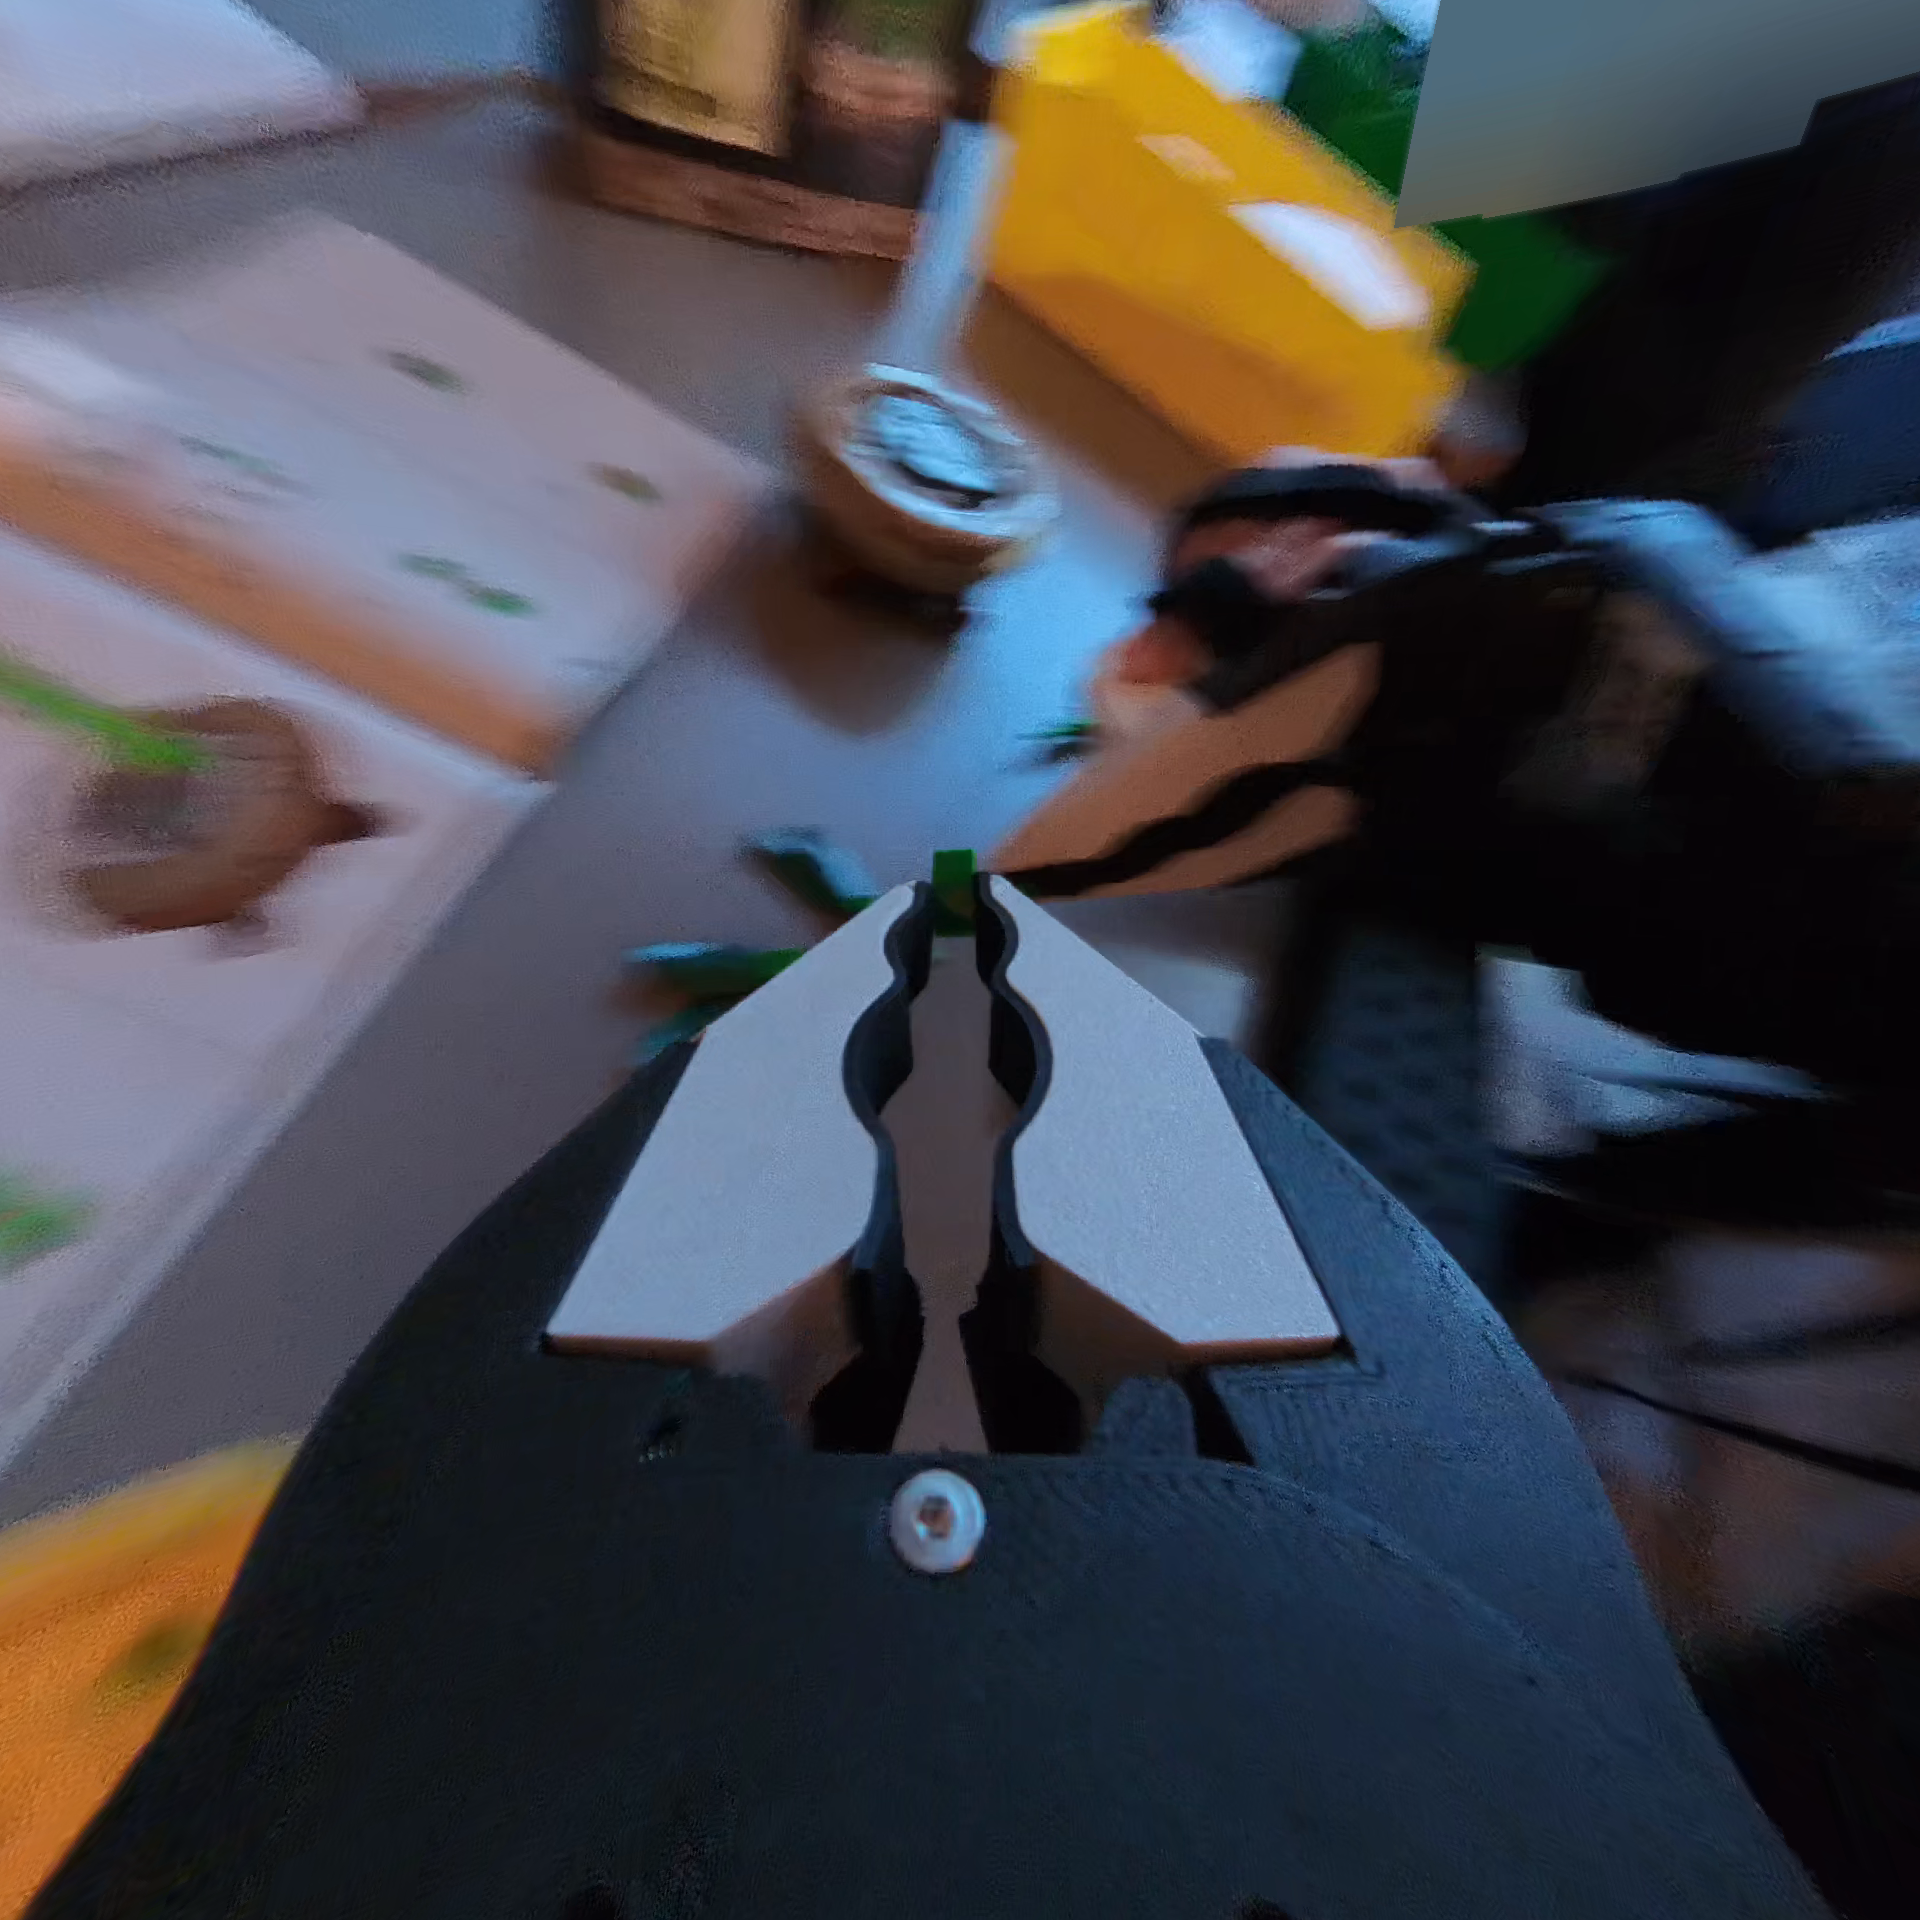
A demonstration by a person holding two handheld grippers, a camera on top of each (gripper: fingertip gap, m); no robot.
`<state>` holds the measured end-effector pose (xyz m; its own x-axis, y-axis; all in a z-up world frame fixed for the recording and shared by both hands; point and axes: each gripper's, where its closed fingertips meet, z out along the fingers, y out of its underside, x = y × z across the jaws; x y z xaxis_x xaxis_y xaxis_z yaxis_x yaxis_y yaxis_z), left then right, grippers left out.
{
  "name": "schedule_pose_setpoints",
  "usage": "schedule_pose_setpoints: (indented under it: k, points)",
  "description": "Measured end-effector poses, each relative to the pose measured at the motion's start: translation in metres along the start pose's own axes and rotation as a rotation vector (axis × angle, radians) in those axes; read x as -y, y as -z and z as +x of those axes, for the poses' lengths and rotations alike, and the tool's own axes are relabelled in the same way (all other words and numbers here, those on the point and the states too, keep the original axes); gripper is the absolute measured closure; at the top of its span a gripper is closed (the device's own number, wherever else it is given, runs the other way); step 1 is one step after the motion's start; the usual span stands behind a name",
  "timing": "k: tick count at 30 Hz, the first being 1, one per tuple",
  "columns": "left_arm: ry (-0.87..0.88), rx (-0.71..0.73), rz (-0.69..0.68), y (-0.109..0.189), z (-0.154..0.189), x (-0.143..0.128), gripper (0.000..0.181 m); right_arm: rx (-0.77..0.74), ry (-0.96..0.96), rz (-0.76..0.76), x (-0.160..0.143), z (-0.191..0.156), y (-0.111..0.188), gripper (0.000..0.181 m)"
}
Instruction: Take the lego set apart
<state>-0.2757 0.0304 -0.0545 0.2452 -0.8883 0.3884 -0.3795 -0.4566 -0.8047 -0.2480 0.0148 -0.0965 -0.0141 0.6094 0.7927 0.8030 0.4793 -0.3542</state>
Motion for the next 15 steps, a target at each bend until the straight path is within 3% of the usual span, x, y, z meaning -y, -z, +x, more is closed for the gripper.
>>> schedule_pose_setpoints:
  k: [1, 3, 4, 5, 8, 10, 13, 15]
  points:
    - [-0.061, 0.232, 0.017, 0.025, -0.022, 0.008, 0.175, -0.009, -0.002, 0.006, 0.001, 0.003, 0.001, 0.178]
    - [-0.095, 0.725, 0.098, 0.105, -0.063, 0.02, 0.175, -0.009, -0.035, 0.025, 0.004, 0.006, 0.002, 0.178]
    - [-0.051, 0.899, 0.137, 0.142, -0.078, 0.015, 0.176, -0.012, -0.044, 0.034, 0.006, 0.008, 0.002, 0.178]
    - [0.021, 0.974, 0.128, 0.165, -0.09, 0.001, 0.176, -0.015, -0.047, 0.036, 0.006, 0.009, 0.002, 0.178]
    - [0.257, 0.948, -0.023, 0.174, -0.127, -0.052, 0.175, -0.009, -0.041, 0.018, 0.003, 0.007, -0.002, 0.178]
    - [0.304, 0.964, -0.098, 0.172, -0.146, -0.071, 0.169, -0.002, -0.045, 0.011, 0.001, 0.006, -0.004, 0.178]
    - [0.291, 1.045, -0.13, 0.178, -0.158, -0.072, 0.139, -0.005, -0.062, 0.011, 0.001, 0.008, -0.006, 0.178]
    - [0.217, 1.082, -0.055, 0.18, -0.154, -0.053, 0.135, -0.027, -0.067, 0.006, -0.001, 0.012, -0.006, 0.178]
